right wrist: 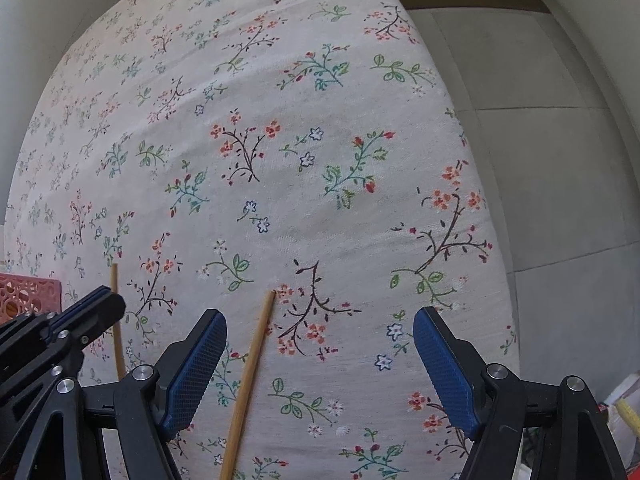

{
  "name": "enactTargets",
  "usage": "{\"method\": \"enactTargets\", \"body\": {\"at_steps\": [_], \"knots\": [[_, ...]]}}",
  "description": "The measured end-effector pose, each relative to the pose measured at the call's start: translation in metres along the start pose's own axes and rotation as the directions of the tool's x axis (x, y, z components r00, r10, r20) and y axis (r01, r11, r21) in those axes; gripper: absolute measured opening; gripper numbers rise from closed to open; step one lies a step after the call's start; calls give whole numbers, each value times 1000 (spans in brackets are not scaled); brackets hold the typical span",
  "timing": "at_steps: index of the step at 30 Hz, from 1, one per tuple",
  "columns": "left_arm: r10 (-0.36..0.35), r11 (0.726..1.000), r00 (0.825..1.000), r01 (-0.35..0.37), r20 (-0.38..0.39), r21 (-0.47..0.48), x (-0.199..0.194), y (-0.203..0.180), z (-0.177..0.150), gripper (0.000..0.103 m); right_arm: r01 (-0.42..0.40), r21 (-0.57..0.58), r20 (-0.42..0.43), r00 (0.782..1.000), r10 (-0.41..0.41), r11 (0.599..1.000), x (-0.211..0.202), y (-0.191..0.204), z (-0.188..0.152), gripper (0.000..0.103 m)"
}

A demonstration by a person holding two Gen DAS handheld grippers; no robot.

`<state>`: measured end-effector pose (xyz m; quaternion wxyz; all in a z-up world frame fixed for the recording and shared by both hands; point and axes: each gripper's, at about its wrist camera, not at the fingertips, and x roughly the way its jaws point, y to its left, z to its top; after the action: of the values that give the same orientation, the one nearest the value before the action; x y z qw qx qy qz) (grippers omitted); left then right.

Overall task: Organize utensils
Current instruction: 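Close the left tool on one chopstick while the right tool closes on the other, then lift both chopsticks and carry them over the pink basket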

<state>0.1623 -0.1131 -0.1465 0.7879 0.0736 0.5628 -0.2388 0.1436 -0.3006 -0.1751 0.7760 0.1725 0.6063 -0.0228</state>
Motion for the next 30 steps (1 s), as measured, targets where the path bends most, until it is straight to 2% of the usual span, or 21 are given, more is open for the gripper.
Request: {"method": "enactTargets", "body": {"at_steps": [6,8,13,19,25,30], "knots": [[1,1000,1000,-1,11,-3,-7,11,-8,6,36,-67,-67,997,-41,997,25,19,1,80],[1,1000,1000,-1,13,-5,-9,15,-9,6,50,-88,-87,995,-58,995,33,25,1,69],[2,1000,1000,-1,21,-7,-12,20,-10,6,91,-130,-81,991,-103,987,38,39,0,52],[6,1000,1000,-5,26,-6,-14,22,-13,6,177,-213,-49,980,-192,961,42,62,-9,38],[12,1000,1000,-11,28,-4,-15,22,-14,6,166,-255,-43,982,-183,953,42,72,-13,15],[24,1000,999,-23,37,-13,-18,25,-15,6,143,-240,-39,987,-157,960,42,73,-15,9]]}}
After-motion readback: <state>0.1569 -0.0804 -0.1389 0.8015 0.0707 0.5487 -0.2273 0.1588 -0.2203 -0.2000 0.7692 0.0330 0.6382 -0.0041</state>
